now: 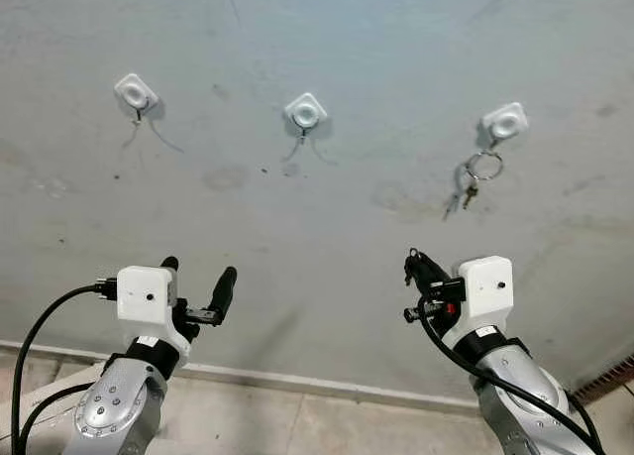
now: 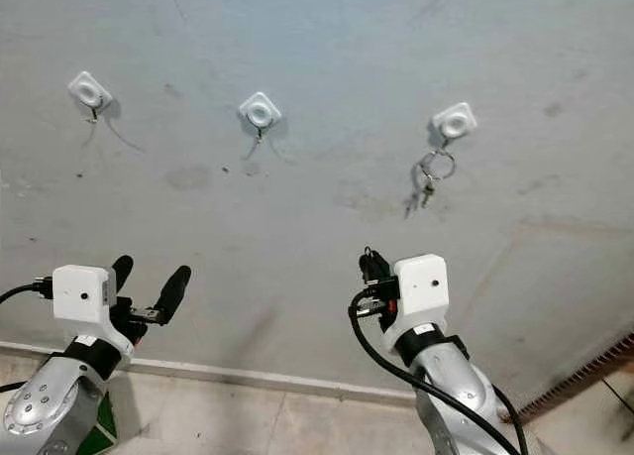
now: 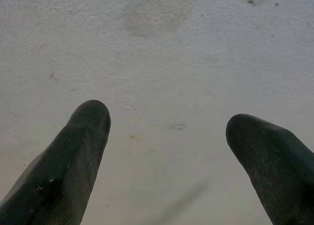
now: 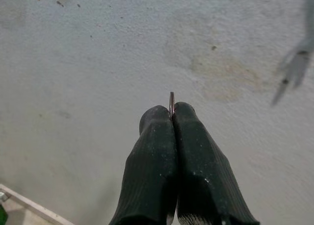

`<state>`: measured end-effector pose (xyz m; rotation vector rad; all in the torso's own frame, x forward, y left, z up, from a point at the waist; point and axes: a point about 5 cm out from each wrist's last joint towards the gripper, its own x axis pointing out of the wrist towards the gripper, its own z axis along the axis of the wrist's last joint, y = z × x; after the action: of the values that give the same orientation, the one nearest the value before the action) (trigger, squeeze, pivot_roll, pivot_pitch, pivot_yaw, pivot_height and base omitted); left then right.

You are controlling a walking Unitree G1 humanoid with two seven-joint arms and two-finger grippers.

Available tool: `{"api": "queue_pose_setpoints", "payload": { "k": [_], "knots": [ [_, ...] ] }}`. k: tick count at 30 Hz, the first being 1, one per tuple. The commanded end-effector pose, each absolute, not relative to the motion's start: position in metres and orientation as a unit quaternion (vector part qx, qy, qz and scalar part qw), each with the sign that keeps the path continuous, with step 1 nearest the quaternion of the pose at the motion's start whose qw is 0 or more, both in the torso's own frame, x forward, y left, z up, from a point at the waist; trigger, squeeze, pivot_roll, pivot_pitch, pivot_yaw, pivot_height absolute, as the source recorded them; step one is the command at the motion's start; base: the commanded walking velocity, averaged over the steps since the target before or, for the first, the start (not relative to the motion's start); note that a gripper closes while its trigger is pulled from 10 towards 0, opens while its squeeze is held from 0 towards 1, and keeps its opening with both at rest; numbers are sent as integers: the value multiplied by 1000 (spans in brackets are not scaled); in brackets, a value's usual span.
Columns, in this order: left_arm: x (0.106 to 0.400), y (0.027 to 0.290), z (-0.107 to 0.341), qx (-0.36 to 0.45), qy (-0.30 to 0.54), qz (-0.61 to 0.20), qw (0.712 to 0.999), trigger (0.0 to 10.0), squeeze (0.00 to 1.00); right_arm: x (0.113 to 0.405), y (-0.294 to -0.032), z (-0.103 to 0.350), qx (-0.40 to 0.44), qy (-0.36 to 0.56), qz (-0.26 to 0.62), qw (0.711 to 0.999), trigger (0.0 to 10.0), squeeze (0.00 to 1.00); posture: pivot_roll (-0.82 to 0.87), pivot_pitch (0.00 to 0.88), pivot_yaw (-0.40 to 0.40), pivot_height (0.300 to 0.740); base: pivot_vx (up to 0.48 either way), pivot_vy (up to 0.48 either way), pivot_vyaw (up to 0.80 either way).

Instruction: Hang keys on a hook

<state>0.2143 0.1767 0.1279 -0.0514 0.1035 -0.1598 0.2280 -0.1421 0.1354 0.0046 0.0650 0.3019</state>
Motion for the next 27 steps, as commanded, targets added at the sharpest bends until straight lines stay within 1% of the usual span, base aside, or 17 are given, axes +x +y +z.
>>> {"api": "queue_pose_setpoints", "payload": {
  "k": [1,8,20,24,26,27],
  "knots": [
    [213,175,132,-23,48,-85,995,10000,0,229,-142,137,2,30,153,988,10000,0,64,0,-4,740,296,0,0],
    [213,176,131,-21,50,-83,995,10000,0,229,-141,137,1,32,154,988,10000,0,64,0,-5,740,294,0,0],
    [213,178,127,-18,62,-74,995,10000,0,232,-139,138,1,29,161,987,10000,0,73,0,-8,740,0,0,0],
    [214,178,126,-5,61,-78,995,10000,0,234,-136,140,-1,27,180,983,10000,0,74,0,-8,740,0,0,0],
    [214,174,131,24,40,-107,993,10000,0,235,-129,142,-8,24,219,975,10000,0,77,0,-9,740,0,0,0],
    [215,170,135,24,29,-124,992,10000,0,236,-125,145,-7,23,245,969,10000,0,77,0,-10,740,0,0,0]
  ]
}}
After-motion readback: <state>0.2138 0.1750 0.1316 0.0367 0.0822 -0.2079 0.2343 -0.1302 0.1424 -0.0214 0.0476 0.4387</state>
